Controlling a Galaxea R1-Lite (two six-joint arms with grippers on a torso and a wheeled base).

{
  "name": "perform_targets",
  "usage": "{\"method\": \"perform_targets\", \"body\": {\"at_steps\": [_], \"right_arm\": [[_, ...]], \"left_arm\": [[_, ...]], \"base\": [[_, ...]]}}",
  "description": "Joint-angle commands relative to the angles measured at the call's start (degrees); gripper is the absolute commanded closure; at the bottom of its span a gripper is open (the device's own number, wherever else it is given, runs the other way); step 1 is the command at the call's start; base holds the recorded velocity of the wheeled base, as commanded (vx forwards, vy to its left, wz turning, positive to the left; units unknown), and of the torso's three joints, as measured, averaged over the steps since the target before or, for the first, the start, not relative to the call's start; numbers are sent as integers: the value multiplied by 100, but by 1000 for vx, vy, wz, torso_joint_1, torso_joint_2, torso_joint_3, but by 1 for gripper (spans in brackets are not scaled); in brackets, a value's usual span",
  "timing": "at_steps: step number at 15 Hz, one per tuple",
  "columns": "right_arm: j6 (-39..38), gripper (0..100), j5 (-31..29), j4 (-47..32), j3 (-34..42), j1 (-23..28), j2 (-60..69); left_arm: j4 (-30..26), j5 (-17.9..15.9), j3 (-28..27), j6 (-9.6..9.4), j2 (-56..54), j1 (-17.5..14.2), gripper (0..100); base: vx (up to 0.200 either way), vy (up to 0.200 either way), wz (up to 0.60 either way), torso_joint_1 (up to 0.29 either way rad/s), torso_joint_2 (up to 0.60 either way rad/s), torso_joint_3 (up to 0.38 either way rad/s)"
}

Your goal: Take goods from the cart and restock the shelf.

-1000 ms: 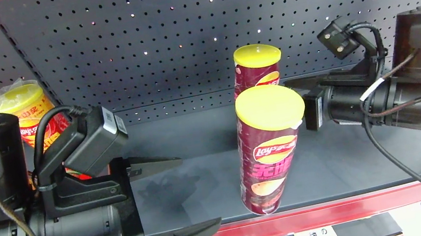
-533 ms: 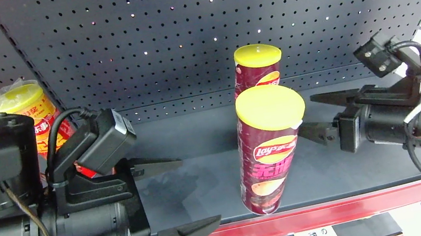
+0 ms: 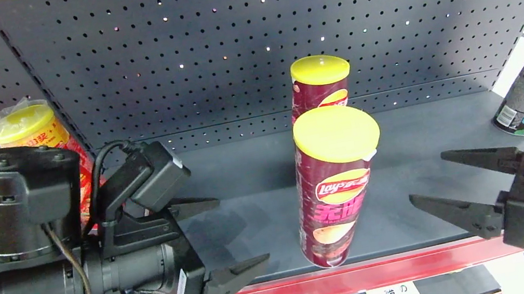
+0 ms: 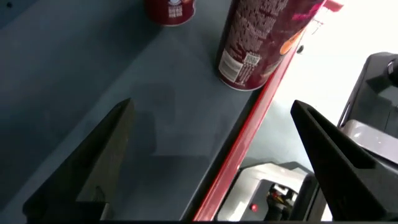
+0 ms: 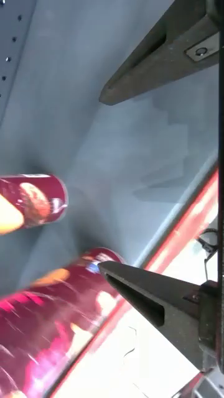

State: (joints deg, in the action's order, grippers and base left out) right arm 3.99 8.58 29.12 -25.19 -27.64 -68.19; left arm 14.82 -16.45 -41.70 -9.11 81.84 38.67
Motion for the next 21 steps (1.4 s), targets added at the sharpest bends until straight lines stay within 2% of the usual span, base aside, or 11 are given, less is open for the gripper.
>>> {"method": "perform_targets", "body": {"at_steps": [1, 3, 4, 6, 14, 21], "right_arm": [[32, 0, 3, -188, 163, -5, 685], [111, 0, 3, -1031, 40, -14, 1142], [190, 0, 12, -1708, -57, -14, 1484], [173, 0, -6, -1805, -48, 21, 1660], [146, 0, -6, -1787, -65, 188, 1739], [129, 0, -6, -1787, -57, 268, 1739]], "left_arm": [[12, 10, -4, -39, 219, 9, 0], [12, 1, -22, -241, 368, 9, 0], [12, 1, -66, -417, 491, 18, 0], [21, 1, -92, -504, 641, 53, 0], [29, 1, -699, -540, 1300, 229, 0], [29, 1, -813, -557, 1432, 290, 0]], "base": [[0, 0, 0, 0, 0, 0], [0, 0, 0, 0, 0, 0], [0, 0, 0, 0, 0, 0], [0, 0, 0, 0, 0, 0], [0, 0, 0, 0, 0, 0], [0, 0, 0, 0, 0, 0]]}}
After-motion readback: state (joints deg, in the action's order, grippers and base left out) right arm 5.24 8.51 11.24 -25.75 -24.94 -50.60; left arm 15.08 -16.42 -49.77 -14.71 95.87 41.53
